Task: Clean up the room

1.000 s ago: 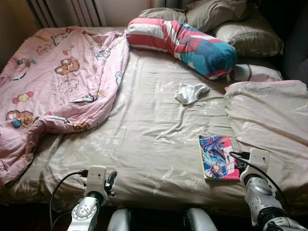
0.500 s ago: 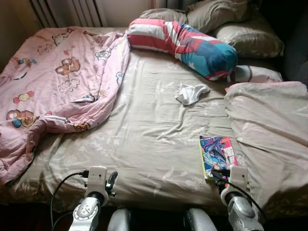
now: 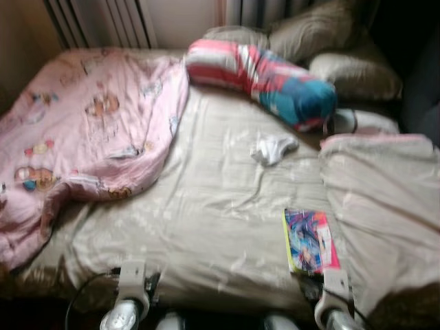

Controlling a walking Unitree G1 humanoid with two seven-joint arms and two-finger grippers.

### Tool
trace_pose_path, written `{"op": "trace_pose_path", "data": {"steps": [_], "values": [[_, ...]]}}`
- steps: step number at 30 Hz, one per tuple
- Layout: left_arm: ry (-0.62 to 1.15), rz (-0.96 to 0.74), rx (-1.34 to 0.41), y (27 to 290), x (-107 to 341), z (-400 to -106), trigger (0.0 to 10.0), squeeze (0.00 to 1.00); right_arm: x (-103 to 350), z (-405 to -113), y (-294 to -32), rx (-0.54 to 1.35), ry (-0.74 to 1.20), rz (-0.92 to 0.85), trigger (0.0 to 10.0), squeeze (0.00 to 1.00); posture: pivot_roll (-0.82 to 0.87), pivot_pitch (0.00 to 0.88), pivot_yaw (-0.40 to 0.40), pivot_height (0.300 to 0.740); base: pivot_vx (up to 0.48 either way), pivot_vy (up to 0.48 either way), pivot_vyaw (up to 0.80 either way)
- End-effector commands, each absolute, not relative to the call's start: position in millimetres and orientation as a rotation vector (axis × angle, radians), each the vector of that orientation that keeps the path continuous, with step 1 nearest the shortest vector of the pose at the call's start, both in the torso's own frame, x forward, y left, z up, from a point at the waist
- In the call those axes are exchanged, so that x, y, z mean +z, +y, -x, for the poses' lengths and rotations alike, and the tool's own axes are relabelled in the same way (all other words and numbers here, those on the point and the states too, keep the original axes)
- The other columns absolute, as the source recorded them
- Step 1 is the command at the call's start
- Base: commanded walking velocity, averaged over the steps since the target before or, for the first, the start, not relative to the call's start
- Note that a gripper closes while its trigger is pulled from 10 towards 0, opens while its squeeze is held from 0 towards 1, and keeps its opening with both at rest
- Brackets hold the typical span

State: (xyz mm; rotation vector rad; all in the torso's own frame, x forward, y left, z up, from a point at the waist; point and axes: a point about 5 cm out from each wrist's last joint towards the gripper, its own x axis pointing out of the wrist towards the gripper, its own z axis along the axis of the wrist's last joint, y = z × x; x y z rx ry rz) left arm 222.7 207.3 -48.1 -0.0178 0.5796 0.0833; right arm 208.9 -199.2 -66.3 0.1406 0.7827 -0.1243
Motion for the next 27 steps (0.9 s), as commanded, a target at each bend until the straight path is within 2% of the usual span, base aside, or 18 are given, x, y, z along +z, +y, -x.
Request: {"op": "trace_pose_path", "data": {"steps": [1, 12, 16, 27], "values": [[0.633, 0.010, 0.098, 210.8, -55.1, -212.9, 10.0, 0.00, -74.1, -197.3, -195.0, -0.121, 0.836, -0.148, 10.0, 0.00, -0.06, 0.084, 0.002, 0.740, 0.000, 0.000, 0.00], [0.740, 0.028, 0.108, 204.9, -66.4, -202.1, 10.0, 0.00, -87.2, -171.8, -196.2, -0.128, 0.935, -0.127, 10.0, 0.00, -0.05, 0.082, -0.021, 0.740, 0.000, 0.000, 0.00], [0.807, 0.034, 0.121, 208.6, -75.2, -186.0, 10.0, 0.00, -91.5, -162.2, -196.3, -0.129, 0.969, -0.121, 10.0, 0.00, -0.05, 0.087, -0.020, 0.740, 0.000, 0.000, 0.00], [0.844, 0.021, 0.107, 209.4, -79.3, -178.4, 10.0, 0.00, -95.4, -149.9, -203.7, -0.124, 1.009, -0.102, 10.0, 0.00, -0.05, 0.092, -0.009, 0.740, 0.000, 0.000, 0.00]]}}
